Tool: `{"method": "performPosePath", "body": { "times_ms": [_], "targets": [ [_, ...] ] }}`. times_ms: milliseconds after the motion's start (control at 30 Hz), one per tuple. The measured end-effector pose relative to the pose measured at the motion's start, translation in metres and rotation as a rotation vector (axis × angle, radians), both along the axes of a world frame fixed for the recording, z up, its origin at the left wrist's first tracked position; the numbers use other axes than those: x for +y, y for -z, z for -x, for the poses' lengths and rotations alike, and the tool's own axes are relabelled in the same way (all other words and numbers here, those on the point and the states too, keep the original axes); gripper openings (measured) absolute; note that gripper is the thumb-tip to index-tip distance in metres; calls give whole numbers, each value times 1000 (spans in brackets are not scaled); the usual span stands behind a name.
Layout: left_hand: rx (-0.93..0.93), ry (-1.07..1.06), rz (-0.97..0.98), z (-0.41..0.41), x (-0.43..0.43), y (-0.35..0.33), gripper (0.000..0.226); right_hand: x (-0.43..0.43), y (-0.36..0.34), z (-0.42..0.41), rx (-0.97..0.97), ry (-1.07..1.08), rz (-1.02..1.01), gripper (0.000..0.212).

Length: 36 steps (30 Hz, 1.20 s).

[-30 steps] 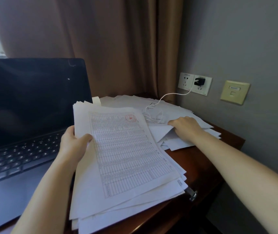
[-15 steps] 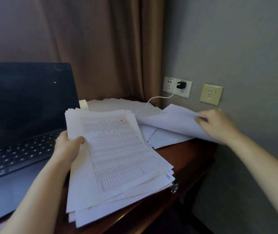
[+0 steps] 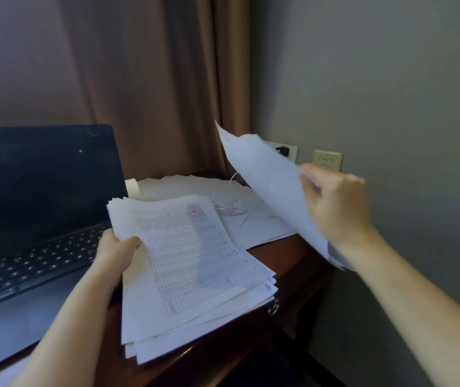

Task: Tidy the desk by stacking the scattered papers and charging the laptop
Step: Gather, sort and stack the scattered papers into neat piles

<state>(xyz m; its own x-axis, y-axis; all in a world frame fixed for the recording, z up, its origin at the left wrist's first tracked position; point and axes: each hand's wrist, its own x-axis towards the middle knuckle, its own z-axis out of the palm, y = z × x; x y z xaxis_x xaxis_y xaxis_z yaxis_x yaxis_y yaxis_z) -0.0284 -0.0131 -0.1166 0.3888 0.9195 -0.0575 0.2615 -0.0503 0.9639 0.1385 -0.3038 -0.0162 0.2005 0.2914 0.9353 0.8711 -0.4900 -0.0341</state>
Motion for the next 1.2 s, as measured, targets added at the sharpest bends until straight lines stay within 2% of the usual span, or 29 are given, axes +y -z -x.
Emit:
{"method": "performPosePath", "body": {
  "times_ms": [167, 267, 333, 400, 433, 467, 567, 733, 800, 867, 1000, 1100, 1200],
  "targets": [
    [-32, 18, 24, 2, -2, -2, 29, 43, 45, 46, -176, -269, 187, 17],
    [-181, -2, 141, -1, 0, -5, 37, 62, 78, 65, -159, -339, 327, 24],
    [-339, -23, 272, -1, -3, -10, 42, 69, 93, 69, -89, -332, 426, 23],
    [-452, 28, 349, -1, -4, -13, 50, 72, 100, 72, -4, -323, 555, 14],
    [-437, 49, 355, 0, -4, -11, 53, 73, 101, 73, 48, -335, 642, 7],
    [-391, 66, 317, 2, -5, -9, 50, 73, 101, 73, 121, -350, 740, 16],
    [-189, 90, 111, 5, -4, -6, 15, 64, 92, 69, 368, -401, 963, 58],
    [-168, 81, 70, 4, -2, -3, 21, 35, 79, 39, 685, -461, 1019, 45],
    [-162, 74, 64, 3, 0, -1, 21, 26, 78, 23, 798, -467, 959, 40],
    [-159, 75, 48, 2, 1, 0, 21, 21, 75, 10, 801, -402, 779, 32],
    [-162, 57, 48, 1, 2, 1, 19, 25, 51, -11, 590, -211, 336, 24],
    [-155, 40, 35, 1, 3, 3, 23, 36, 26, -20, 483, -252, 169, 30],
    [-136, 13, -34, 1, 0, 4, 36, 53, -4, -24, 438, -325, 83, 23]
  ]
}}
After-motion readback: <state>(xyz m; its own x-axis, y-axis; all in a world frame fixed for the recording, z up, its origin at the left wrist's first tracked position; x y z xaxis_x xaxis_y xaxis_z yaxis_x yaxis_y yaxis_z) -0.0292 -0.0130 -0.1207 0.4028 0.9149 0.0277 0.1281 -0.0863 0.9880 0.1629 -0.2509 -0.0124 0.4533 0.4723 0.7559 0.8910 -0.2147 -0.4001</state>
